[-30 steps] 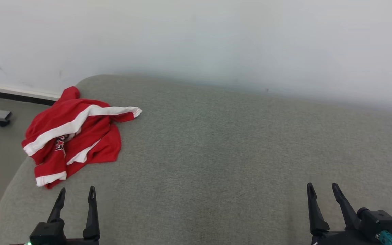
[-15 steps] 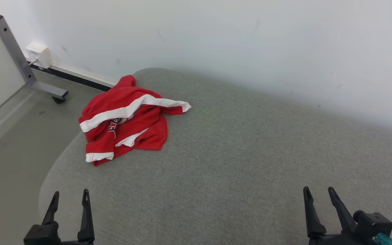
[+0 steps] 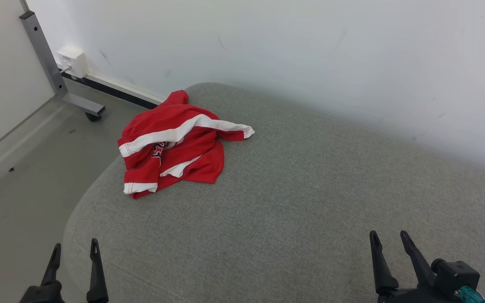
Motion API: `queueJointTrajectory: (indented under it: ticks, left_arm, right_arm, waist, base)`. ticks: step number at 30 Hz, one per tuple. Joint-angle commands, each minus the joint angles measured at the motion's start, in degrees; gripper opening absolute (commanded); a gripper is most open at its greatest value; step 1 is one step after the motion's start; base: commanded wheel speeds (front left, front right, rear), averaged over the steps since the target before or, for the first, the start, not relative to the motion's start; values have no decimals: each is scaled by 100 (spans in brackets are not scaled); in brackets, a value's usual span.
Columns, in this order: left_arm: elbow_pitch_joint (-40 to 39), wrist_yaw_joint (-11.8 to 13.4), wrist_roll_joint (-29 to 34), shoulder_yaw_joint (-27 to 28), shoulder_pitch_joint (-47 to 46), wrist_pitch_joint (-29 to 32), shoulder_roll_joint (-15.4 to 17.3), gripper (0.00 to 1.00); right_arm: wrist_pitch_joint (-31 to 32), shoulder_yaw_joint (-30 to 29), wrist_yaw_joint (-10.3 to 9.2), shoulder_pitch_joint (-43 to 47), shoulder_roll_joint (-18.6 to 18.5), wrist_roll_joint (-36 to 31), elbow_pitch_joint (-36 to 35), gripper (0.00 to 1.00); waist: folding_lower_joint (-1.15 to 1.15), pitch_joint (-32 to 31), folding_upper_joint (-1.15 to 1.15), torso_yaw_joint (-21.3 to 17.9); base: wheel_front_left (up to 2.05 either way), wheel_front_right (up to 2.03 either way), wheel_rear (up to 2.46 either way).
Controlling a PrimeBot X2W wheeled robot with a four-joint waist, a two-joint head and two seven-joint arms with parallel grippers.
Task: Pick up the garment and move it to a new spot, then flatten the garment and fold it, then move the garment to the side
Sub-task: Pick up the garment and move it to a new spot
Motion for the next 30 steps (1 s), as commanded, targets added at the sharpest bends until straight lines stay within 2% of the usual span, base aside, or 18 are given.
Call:
queueJointTrajectory:
  ticks: [1,6,14,20,30]
  left_arm:
    - [-5,23,-66,6,68,-35,-1,100]
    - [41,16,-111,-11,-96,-34,-16,100]
    - [267,-181,-190,13,-898,64,177,100]
    - [564,-315,-448,230,-1883,103,353,100]
    - [1043,-327,-650,611,-3312,300,837,100]
  right_arm:
    - [26,2,19,-32,-14,-18,4,100]
    - [35,-40,19,-30,-14,-69,-26,100]
    - [162,-173,19,-146,-16,-270,-206,100]
    - [303,-317,19,-361,-85,-464,-427,100]
    - [396,-733,19,-801,-354,-548,-848,100]
  waist:
    - [0,-4,0,-5]
    - [0,42,0,-31]
    - [0,441,0,-323]
    - [0,1016,0,-801]
    - [0,2142,0,-1820]
  base:
    - [0,0,0]
    - [0,0,0]
    - [0,0,0]
    - [0,0,0]
    - [0,0,0]
